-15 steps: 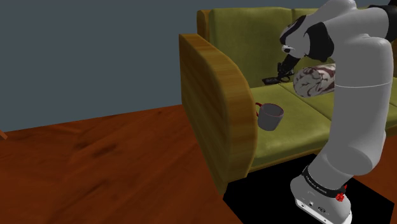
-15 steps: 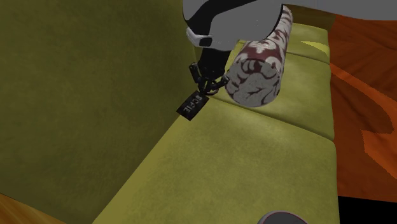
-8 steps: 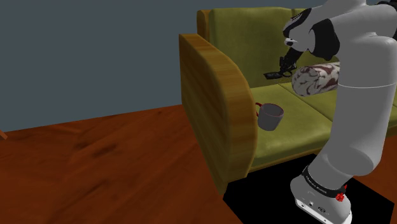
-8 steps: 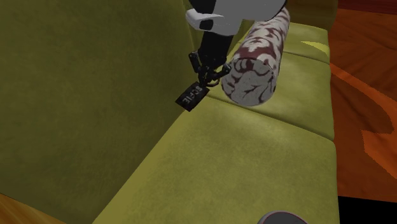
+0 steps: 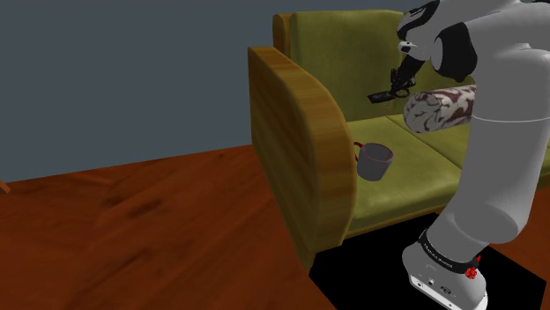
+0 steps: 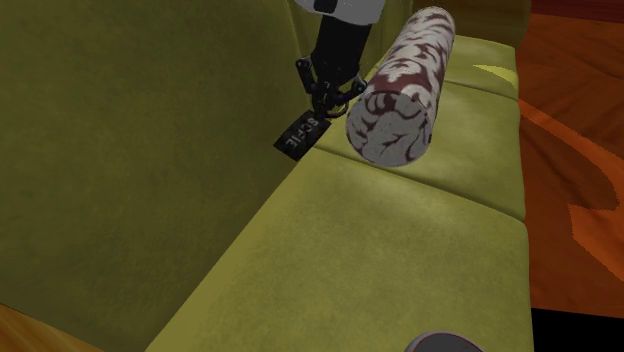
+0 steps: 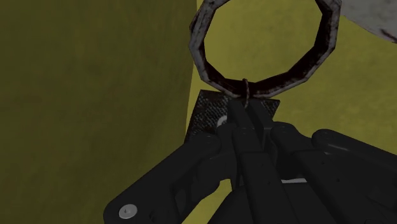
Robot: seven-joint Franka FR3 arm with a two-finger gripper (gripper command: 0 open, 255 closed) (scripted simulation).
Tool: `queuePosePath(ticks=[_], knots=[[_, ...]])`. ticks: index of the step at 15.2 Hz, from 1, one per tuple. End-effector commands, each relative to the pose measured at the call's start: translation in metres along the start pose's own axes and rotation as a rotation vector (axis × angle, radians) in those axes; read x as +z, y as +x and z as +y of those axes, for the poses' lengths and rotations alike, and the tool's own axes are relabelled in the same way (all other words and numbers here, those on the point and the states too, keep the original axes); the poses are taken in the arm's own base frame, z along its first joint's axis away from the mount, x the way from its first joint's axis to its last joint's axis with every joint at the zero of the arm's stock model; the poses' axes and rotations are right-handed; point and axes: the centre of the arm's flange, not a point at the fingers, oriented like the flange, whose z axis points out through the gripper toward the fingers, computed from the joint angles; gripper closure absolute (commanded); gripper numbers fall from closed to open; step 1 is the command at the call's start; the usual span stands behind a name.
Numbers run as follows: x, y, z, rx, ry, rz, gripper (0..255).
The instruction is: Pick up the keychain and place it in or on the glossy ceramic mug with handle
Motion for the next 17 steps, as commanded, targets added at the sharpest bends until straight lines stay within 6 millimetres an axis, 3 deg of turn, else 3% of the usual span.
queuePosePath(ticks=[1,4,17], knots=[[-0.01,0.002,0.001,0.0,0.0,0.0,255],[-0.022,0.003,0.004,0.0,0.0,0.0,255],[-0.032,0.136,-0.105,0.0,0.0,0.0,255]])
